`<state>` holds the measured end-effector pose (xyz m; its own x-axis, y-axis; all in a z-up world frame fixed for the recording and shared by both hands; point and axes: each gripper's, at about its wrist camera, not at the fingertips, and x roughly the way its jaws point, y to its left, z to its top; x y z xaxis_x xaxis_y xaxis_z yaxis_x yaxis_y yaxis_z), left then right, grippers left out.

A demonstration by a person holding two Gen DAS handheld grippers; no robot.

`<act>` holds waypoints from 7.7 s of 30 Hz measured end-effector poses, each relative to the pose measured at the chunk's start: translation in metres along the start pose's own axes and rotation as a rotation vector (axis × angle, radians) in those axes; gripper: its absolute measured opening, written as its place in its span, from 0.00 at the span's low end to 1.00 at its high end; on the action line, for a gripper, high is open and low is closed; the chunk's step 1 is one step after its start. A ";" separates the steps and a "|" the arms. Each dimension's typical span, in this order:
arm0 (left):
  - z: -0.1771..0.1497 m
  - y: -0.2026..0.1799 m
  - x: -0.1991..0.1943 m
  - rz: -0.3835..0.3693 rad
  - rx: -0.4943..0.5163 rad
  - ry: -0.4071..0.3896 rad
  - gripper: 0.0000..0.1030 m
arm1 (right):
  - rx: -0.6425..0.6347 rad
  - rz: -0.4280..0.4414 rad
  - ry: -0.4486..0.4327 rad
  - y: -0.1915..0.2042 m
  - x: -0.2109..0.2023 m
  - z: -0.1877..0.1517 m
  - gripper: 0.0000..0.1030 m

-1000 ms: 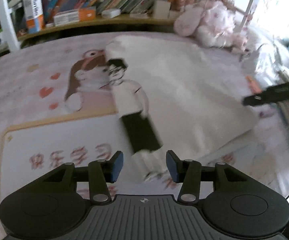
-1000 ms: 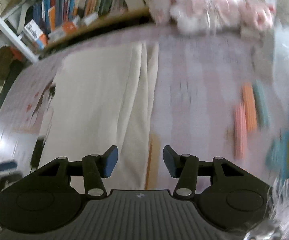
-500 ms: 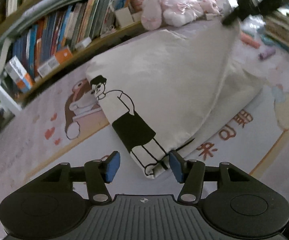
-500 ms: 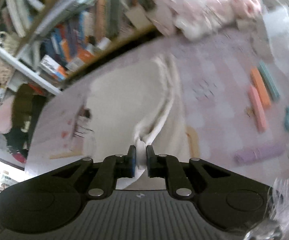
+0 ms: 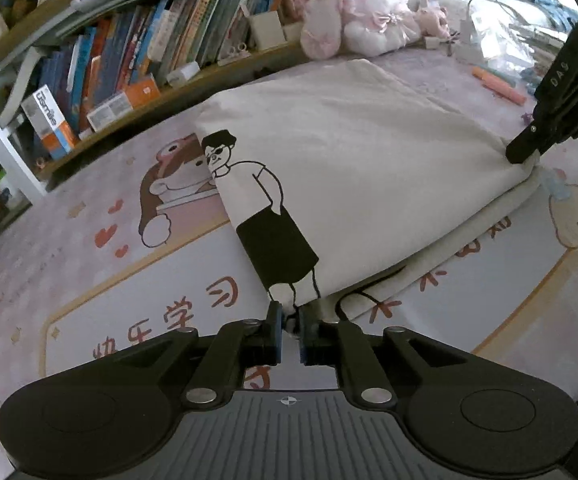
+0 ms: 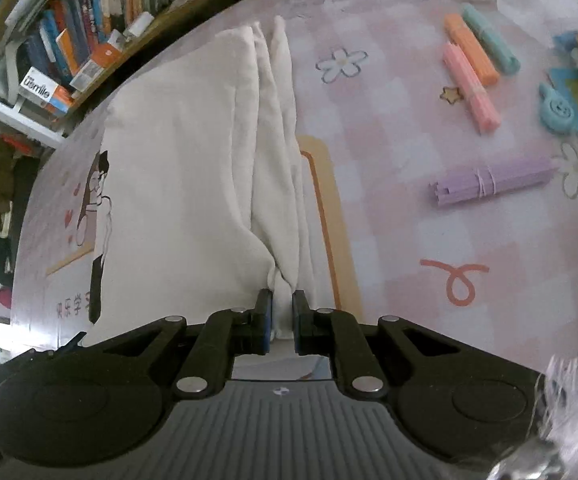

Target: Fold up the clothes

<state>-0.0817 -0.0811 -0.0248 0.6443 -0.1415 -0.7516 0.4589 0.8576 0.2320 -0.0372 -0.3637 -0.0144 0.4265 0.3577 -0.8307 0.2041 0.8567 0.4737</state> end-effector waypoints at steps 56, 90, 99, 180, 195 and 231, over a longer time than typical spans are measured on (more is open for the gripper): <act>-0.069 0.117 -0.033 -0.060 -0.258 0.087 0.11 | -0.220 -0.024 -0.032 0.111 0.048 -0.034 0.19; 0.053 0.307 0.169 -0.522 -0.890 0.007 0.44 | 0.021 -0.293 -0.145 0.131 0.047 -0.080 0.20; 0.081 0.312 0.185 -0.524 -0.880 -0.053 0.10 | 0.039 -0.299 -0.144 0.132 0.049 -0.079 0.20; -0.023 0.223 0.025 -0.197 -0.534 -0.112 0.04 | 0.003 -0.275 -0.207 0.127 0.046 -0.091 0.21; -0.040 0.168 0.001 -0.145 -0.634 0.018 0.26 | -0.165 -0.146 -0.119 0.119 0.044 -0.079 0.16; -0.029 0.134 -0.006 -0.005 -0.603 -0.054 0.06 | -0.051 0.027 -0.191 0.081 0.031 -0.047 0.34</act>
<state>-0.0414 0.0486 -0.0074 0.6803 -0.1579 -0.7157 0.0446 0.9836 -0.1745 -0.0489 -0.2659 -0.0157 0.5917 0.3079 -0.7451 0.1475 0.8673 0.4755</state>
